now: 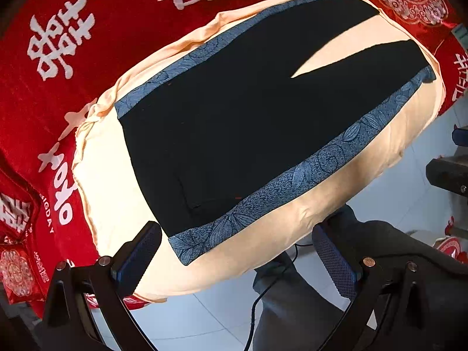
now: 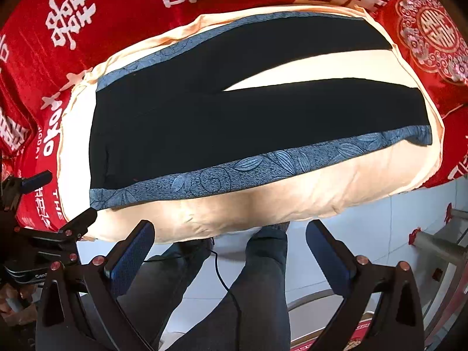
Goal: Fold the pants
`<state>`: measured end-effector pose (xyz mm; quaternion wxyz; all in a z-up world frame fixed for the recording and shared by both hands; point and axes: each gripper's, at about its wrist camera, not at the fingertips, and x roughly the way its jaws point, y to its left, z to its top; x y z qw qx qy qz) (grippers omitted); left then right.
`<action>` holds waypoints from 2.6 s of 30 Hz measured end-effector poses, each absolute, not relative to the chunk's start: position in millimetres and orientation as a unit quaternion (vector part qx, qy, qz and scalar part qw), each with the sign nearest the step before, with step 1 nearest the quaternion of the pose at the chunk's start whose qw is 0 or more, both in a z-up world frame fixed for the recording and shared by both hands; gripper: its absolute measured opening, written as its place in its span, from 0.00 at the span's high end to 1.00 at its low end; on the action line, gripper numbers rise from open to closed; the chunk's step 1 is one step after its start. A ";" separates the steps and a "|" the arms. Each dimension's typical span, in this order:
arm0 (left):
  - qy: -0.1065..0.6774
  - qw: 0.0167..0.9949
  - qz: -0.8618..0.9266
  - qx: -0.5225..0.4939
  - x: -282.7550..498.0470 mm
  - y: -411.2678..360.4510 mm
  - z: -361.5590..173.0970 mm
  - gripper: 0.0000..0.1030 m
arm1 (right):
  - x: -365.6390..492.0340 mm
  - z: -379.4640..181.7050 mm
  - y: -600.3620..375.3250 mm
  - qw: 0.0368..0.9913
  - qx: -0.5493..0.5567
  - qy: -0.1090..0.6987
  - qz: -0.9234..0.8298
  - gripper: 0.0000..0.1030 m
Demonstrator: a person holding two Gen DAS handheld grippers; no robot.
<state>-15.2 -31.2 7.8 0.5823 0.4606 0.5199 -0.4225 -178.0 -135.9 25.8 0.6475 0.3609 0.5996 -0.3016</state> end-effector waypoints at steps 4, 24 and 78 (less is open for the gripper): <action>0.516 0.583 -0.421 0.466 -17.7 -35.7 7.1 0.00 | -179.8 23.7 -138.4 0.645 0.365 0.599 -0.303 0.00; 0.520 0.585 -0.396 0.480 -10.7 -55.9 1.9 0.00 | -186.1 16.1 -156.4 0.636 0.381 0.597 -0.306 0.00; 0.622 0.672 -0.299 0.267 1.7 -5.4 -96.7 0.00 | -192.3 -97.4 -161.0 0.697 0.450 0.530 -0.177 0.00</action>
